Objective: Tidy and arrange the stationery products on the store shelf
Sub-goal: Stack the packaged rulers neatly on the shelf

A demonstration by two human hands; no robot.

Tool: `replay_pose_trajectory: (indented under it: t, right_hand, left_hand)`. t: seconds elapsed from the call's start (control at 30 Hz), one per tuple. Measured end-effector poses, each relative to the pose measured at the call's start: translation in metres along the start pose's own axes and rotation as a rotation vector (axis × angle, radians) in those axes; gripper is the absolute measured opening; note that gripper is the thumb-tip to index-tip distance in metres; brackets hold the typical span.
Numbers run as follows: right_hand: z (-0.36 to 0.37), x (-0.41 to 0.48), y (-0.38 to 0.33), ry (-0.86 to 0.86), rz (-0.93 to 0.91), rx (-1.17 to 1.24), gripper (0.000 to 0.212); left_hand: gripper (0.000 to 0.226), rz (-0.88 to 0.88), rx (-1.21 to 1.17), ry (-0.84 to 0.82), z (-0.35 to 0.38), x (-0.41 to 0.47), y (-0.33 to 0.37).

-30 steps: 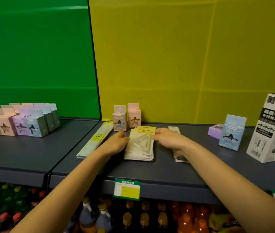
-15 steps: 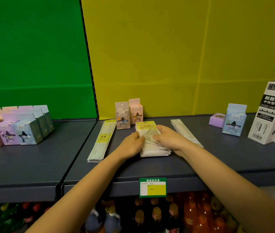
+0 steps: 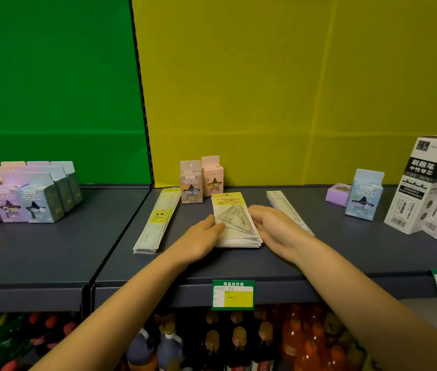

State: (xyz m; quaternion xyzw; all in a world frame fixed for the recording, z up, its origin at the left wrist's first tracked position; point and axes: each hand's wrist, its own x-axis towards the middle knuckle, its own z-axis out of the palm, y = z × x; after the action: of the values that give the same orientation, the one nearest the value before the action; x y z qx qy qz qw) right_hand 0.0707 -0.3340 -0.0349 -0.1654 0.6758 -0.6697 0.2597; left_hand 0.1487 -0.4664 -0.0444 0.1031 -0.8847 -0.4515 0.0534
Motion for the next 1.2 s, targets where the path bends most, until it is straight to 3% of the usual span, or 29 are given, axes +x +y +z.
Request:
replay_pose_trajectory:
  t: [0.2, 0.27, 0.3, 0.37, 0.4, 0.6, 1.03, 1.2]
  right_hand:
    - [-0.012, -0.015, -0.006, -0.183, -0.048, -0.204, 0.016]
    - [-0.021, -0.019, -0.002, -0.287, -0.109, -0.422, 0.034]
    - [-0.024, -0.02, 0.001, -0.312, -0.139, -0.547, 0.053]
    - [-0.025, -0.02, 0.005, -0.291, -0.173, -0.753, 0.093]
    - [-0.025, -0.02, 0.006, -0.267, -0.187, -0.802, 0.101]
    - [-0.021, -0.025, 0.0, -0.159, -0.237, -0.811, 0.08]
    - [-0.019, -0.021, 0.001, -0.091, -0.247, -0.713, 0.08]
    - [-0.02, -0.02, 0.006, -0.101, -0.208, -0.642, 0.068]
  left_hand:
    - [0.075, 0.05, -0.017, -0.149, -0.012, -0.004, -0.007]
    - [0.079, 0.096, 0.043, -0.179, -0.016, -0.012, -0.008]
    - [0.078, 0.124, 0.082, -0.179, -0.017, -0.014, -0.008]
    - [0.072, 0.182, 0.134, -0.158, -0.018, -0.017, -0.007]
    - [0.07, 0.206, 0.144, -0.136, -0.018, -0.017, -0.007]
    - [0.067, 0.24, 0.171, -0.074, -0.019, -0.016, -0.008]
    - [0.059, 0.271, 0.168, 0.038, -0.016, -0.011, -0.011]
    - [0.061, 0.281, 0.174, 0.027, -0.012, -0.014, -0.01]
